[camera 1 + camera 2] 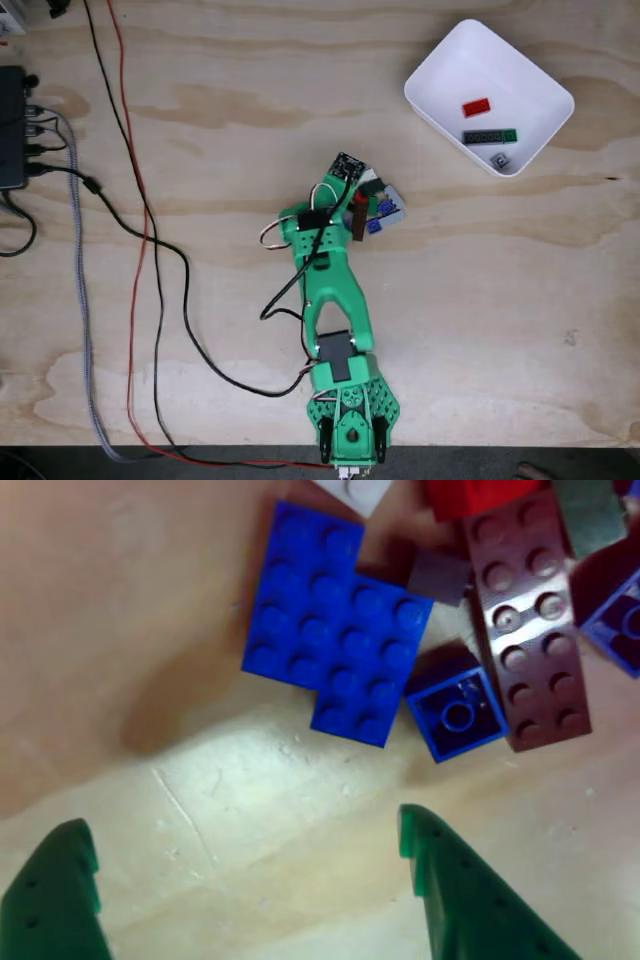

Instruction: Put all lego bricks in the bin.

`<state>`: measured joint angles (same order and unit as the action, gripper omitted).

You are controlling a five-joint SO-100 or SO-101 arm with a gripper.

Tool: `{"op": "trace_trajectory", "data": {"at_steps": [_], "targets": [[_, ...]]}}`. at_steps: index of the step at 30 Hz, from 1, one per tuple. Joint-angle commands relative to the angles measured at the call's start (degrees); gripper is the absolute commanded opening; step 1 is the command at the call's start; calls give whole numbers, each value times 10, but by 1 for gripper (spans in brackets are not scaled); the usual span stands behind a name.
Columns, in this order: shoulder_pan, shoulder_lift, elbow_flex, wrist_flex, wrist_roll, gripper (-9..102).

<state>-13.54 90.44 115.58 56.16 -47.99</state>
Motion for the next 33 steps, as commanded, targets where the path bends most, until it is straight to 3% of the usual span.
{"op": "trace_trajectory", "data": {"at_steps": [1,6,16,23,33], "targets": [[5,-25,-106,14,26,36],[26,-74,-166,33,28,36],[93,-53,-88,47,-40,38],[73,-12,-121,120,-30,38],[121,-49,-113,58,-117,37]]}}
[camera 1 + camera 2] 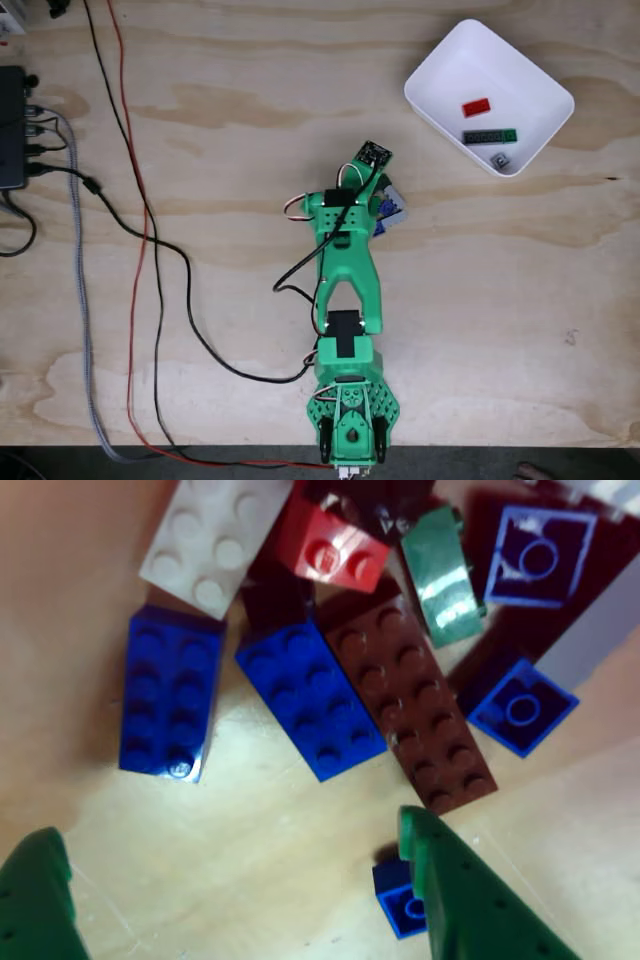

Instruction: Put all lego bricks in the bin.

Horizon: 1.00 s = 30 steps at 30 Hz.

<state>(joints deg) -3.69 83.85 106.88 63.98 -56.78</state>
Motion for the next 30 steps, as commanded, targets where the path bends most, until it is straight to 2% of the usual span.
{"op": "trace_trajectory", "data": {"at_steps": [1,8,18,19,22,27,30], "targets": [[28,9,-25,-31,-40,36],[38,-15,-22,-52,-84,34],[0,-19,-29,-54,-88,16],[-3,-24,-34,-54,-91,16],[-8,-38,-54,-49,-98,25],[10,-53,-97,-35,-142,31],[36,-56,-98,-38,-179,31]]}}
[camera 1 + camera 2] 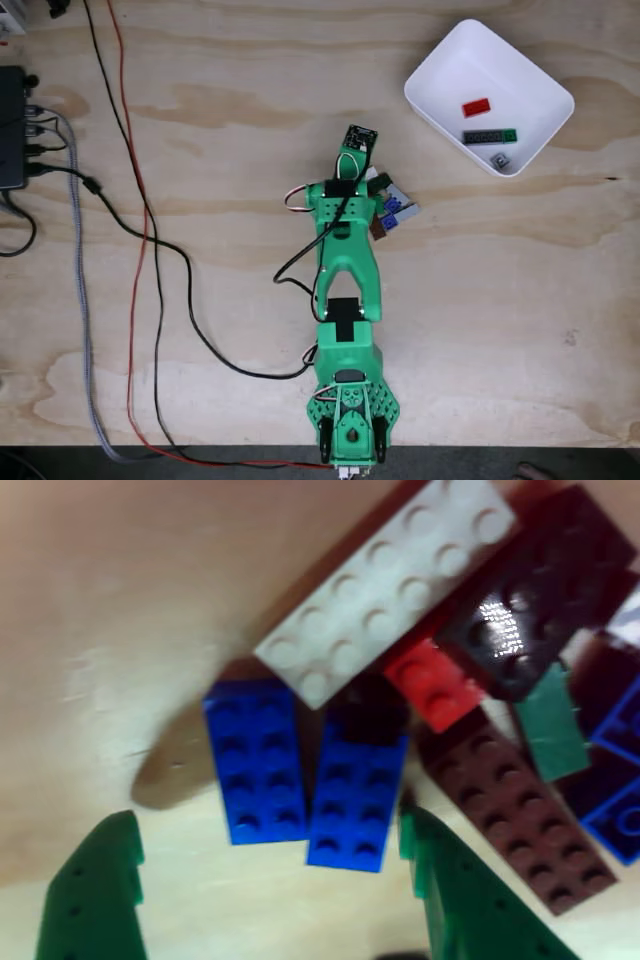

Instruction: Put all lego bricks in the bin.

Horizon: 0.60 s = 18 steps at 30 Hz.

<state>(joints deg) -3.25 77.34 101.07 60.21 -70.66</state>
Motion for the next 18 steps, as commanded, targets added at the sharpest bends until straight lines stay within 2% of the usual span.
{"op": "trace_trajectory", "data": {"at_steps": [1,7,11,18], "targets": [[37,8,-34,-14,-46,30],[56,26,-4,-55,-74,16],[58,61,34,-80,-70,0],[27,146,56,-22,-1,0]]}}
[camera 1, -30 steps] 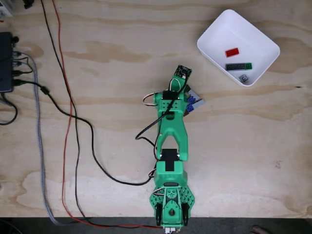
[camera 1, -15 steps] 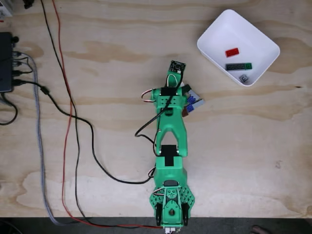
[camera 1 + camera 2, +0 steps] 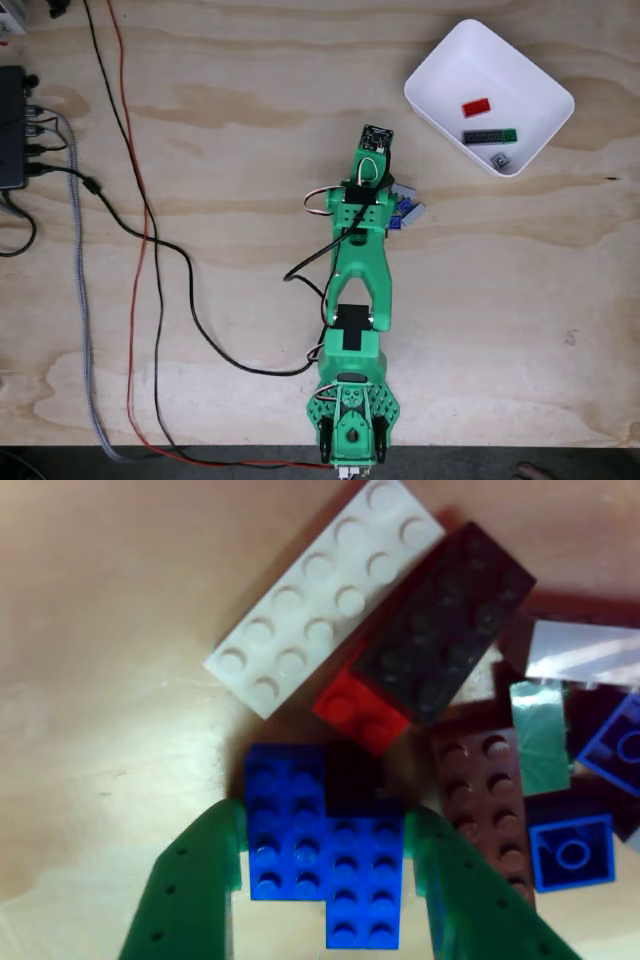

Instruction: Put all lego bricks in the bin.

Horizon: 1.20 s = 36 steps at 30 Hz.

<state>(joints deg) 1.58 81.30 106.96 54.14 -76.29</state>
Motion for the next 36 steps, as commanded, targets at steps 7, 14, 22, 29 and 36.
{"op": "trace_trajectory", "data": {"at_steps": [7,14,22,29,36], "targets": [[48,395,-67,68,162,0],[214,300,-160,-135,94,0],[293,-51,-394,-164,68,0],[310,-91,-362,-180,71,15],[315,75,-258,-210,151,38]]}}
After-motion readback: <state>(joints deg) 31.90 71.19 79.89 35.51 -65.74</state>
